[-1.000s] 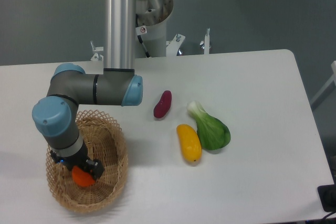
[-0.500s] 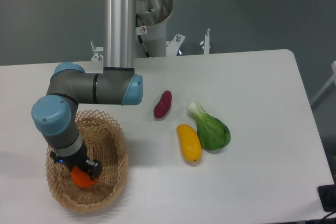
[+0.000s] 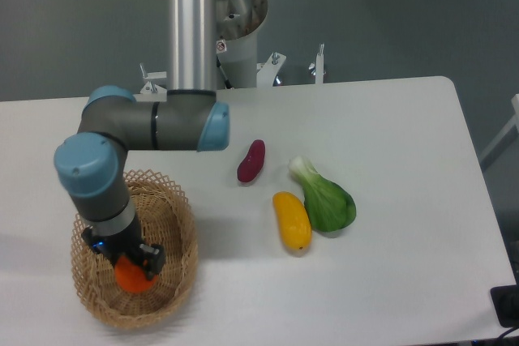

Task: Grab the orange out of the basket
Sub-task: 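Lift the held orange out of the basket toward the yellow squash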

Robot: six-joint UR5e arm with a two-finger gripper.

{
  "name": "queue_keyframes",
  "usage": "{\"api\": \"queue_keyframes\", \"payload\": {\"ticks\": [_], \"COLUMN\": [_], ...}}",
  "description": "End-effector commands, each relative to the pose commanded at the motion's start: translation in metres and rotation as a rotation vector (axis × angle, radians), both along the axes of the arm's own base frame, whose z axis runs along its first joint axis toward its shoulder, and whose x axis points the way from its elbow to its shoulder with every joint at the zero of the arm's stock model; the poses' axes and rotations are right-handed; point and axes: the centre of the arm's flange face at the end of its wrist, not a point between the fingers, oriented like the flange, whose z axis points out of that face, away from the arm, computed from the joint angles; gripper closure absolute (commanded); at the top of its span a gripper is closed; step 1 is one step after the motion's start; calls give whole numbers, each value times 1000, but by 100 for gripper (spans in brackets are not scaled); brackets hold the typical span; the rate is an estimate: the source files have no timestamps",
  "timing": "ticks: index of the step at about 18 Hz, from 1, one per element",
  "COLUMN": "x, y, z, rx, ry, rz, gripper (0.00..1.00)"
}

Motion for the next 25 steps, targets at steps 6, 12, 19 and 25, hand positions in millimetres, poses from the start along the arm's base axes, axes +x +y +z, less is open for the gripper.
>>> {"api": "queue_keyframes", "payload": {"ticks": [6,12,19,25], "x": [-48,-95,-114,-114], "y": [-36,-69,-82,-84], "z": [44,67,74,81], "rx": [-19,-23,-24,-13], "ry": [41,43,40,49], "rz": [-74,-133,-158,-157], "gripper": [33,32,32,32]}}
